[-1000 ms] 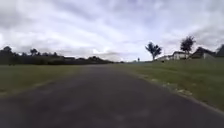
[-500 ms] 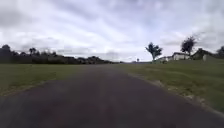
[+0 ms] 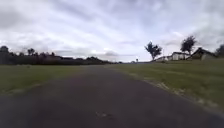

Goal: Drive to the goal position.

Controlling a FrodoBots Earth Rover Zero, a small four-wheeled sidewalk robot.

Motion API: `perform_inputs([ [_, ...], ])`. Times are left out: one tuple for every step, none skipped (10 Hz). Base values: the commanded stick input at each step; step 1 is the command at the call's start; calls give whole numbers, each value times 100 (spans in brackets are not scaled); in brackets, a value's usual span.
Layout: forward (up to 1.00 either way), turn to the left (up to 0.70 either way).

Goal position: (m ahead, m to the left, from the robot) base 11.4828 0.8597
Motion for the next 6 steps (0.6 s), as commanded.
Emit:
perform_inputs([
  [70,0],
  [70,0],
  [70,0],
  [70,0],
  [70,0],
  [70,0],
])
